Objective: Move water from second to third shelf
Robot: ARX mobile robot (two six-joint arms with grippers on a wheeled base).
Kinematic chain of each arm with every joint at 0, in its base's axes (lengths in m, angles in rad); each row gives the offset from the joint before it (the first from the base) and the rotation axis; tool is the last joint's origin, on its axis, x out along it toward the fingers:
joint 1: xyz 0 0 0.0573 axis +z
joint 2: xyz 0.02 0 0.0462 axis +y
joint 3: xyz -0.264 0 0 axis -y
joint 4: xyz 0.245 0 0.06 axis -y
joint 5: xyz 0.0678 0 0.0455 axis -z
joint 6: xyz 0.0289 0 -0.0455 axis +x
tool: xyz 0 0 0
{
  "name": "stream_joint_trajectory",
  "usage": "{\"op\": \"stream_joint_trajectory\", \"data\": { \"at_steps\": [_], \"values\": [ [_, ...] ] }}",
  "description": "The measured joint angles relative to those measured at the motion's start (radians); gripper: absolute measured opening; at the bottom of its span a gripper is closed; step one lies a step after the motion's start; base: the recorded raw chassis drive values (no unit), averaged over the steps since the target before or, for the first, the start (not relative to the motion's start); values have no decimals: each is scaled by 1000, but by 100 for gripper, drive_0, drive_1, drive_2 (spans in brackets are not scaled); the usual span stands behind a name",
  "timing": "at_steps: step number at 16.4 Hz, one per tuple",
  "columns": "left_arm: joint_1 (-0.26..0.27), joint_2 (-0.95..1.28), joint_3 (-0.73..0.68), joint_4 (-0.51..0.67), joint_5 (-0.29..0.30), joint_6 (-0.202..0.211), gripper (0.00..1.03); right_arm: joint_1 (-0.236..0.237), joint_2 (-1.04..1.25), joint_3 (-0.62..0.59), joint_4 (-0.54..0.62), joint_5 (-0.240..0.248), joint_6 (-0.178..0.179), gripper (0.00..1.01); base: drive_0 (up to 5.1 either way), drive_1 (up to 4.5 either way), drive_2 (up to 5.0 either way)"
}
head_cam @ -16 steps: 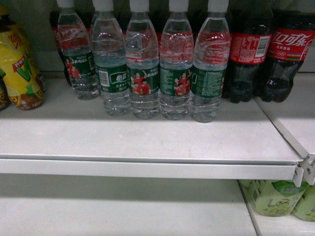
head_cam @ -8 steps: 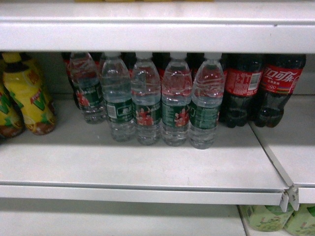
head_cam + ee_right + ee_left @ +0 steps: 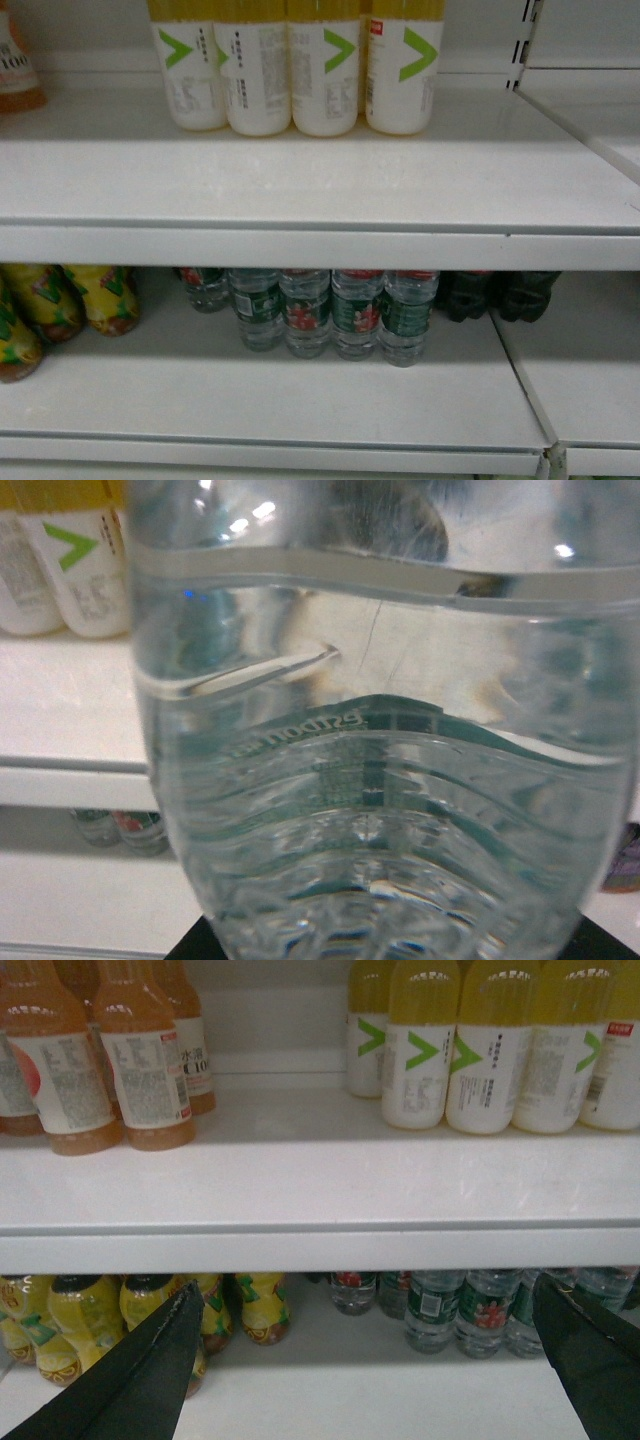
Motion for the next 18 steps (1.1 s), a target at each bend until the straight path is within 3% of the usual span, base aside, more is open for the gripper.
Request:
{"op": "stream_joint_trajectory", "data": {
  "at_steps": [15,18],
  "values": [
    [0,0,0,0,1,0,98,-11,0,0,2,11,-3,40,0,0,0],
    [0,0,0,0,1,0,98,-11,0,0,1,5,-3,40,-469,267,267]
  ]
}}
